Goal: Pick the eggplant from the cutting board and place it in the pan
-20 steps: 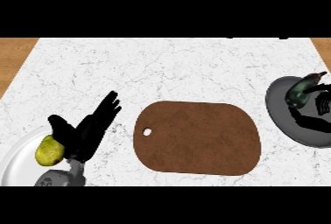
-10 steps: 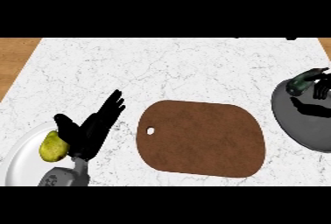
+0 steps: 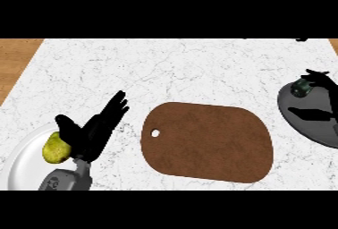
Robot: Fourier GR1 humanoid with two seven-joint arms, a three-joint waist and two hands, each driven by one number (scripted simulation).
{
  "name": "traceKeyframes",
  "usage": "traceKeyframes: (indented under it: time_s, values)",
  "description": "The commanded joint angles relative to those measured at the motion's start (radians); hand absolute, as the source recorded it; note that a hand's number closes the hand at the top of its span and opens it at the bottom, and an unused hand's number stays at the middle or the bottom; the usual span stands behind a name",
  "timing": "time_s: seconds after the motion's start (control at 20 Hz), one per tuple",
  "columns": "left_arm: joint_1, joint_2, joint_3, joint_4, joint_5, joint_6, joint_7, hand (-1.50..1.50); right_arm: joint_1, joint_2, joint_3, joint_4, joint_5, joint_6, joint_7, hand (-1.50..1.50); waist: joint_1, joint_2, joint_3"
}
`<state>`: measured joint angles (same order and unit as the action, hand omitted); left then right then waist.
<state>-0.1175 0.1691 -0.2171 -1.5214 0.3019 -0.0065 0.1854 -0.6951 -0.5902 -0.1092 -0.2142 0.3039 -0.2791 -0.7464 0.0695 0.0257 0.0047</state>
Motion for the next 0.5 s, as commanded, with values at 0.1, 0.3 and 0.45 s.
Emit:
traceKeyframes:
  time_s: [0.1, 0.3, 0.45]
  values:
    - [-0.019, -0.006, 0.004, 0.005, -0.007, 0.008, 0.005, 0.0, -0.041, 0.008, -0.141, 0.022, -0.153, 0.213, -0.11, -1.5, -0.014, 0.001, 0.004]
    - [0.002, -0.029, -0.006, 0.012, -0.006, 0.006, -0.018, 0.0, -0.026, -0.062, -0.194, 0.082, -0.206, 0.387, -0.098, -1.5, -0.014, 0.004, 0.003]
    - [0.02, -0.002, 0.013, 0.008, -0.01, -0.001, -0.024, 0.0, 0.005, -0.121, -0.195, 0.114, -0.208, 0.533, -0.087, -1.5, -0.015, 0.002, 0.003]
